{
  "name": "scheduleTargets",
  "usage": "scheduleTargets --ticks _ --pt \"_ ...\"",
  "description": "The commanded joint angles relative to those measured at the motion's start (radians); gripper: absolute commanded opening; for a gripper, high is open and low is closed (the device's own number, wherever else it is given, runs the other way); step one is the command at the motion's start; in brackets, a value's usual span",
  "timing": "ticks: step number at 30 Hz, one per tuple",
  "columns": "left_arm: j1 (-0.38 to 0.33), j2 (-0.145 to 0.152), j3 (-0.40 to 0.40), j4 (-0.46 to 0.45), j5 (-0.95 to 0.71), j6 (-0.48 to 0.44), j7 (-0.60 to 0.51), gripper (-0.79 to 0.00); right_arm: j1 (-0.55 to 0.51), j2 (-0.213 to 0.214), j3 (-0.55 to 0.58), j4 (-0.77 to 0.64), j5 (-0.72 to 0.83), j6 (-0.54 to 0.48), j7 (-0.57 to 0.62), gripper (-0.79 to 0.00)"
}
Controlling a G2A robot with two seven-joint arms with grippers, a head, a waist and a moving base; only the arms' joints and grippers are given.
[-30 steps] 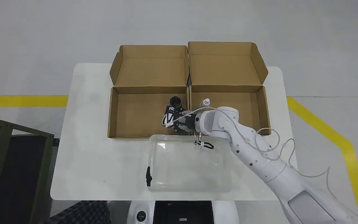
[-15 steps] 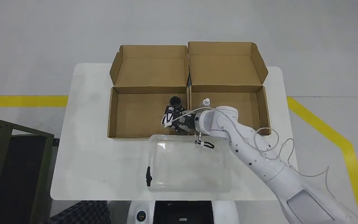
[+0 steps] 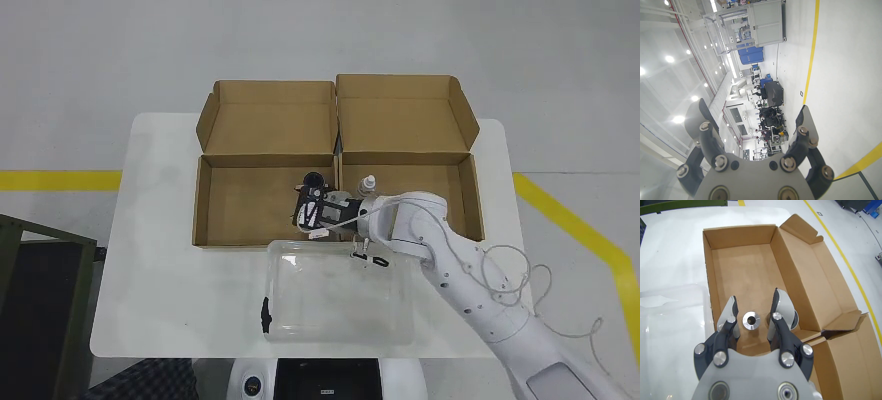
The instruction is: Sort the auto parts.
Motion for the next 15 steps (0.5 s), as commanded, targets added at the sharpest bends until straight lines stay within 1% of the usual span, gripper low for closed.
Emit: scheduleTargets --ticks 1,5,9,15 --pt "0.0 0.0 0.0 0.0 0.0 0.0 0.0 0.0 -0.034 0.01 0.035 -0.039 -0.004 -0.009 -0.012 -0.434" --pt "0.0 0.0 0.0 0.0 0.0 0.0 0.0 0.0 -0.13 0.036 0.124 -0.123 -0.018 -0.026 -0.05 -0.428" --pt "0.0 0.0 0.0 0.0 0.0 0.0 0.0 0.0 -0.242 0.062 0.223 -0.179 -0.035 -0.048 -0.113 -0.419" --pt "0.0 0.0 0.0 0.0 0.0 0.0 0.0 0.0 -0.382 0.095 0.376 -0.205 -0.083 -0.084 -0.263 -0.406"
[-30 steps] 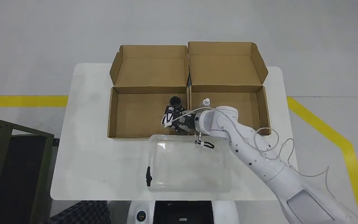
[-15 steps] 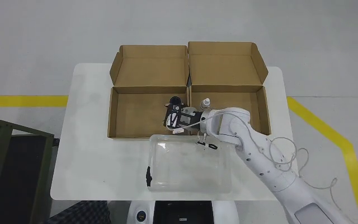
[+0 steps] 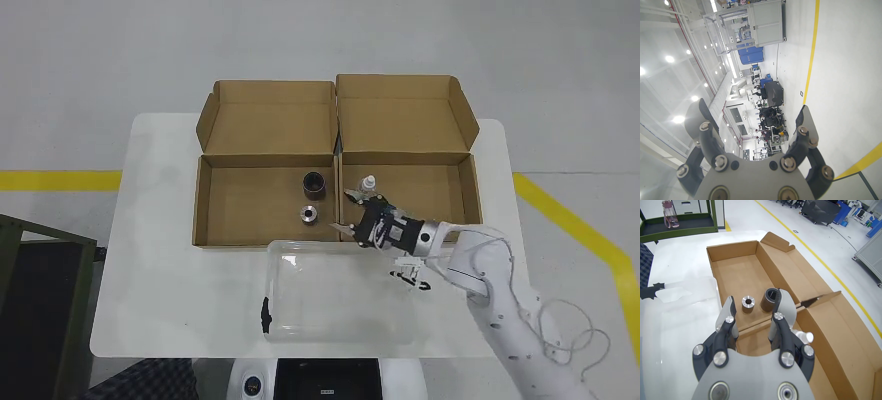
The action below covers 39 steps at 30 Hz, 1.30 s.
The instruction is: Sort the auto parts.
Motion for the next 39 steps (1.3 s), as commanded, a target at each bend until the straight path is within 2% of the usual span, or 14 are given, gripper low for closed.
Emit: scheduleTargets --ticks 1,4,8,12,14,26,39 --pt "0.0 0.0 0.0 0.0 0.0 0.0 0.0 0.0 -0.041 0.008 0.048 -0.004 -0.016 -0.006 -0.052 -0.403" --pt "0.0 0.0 0.0 0.0 0.0 0.0 0.0 0.0 -0.11 0.021 0.123 -0.014 -0.042 -0.008 -0.138 -0.394" --pt "0.0 0.0 0.0 0.0 0.0 0.0 0.0 0.0 -0.199 0.035 0.222 -0.02 -0.067 -0.004 -0.248 -0.317" --pt "0.0 0.0 0.0 0.0 0.0 0.0 0.0 0.0 -0.281 0.046 0.314 -0.03 -0.077 0.007 -0.345 -0.065" --pt "0.0 0.0 0.0 0.0 0.0 0.0 0.0 0.0 -0.317 0.05 0.354 -0.035 -0.079 0.011 -0.384 0.0" --pt "0.0 0.0 0.0 0.0 0.0 0.0 0.0 0.0 -0.498 0.063 0.527 -0.074 -0.068 0.04 -0.52 0.0" --pt "0.0 0.0 0.0 0.0 0.0 0.0 0.0 -0.001 -0.529 0.062 0.563 -0.07 -0.042 0.071 -0.544 0.0"
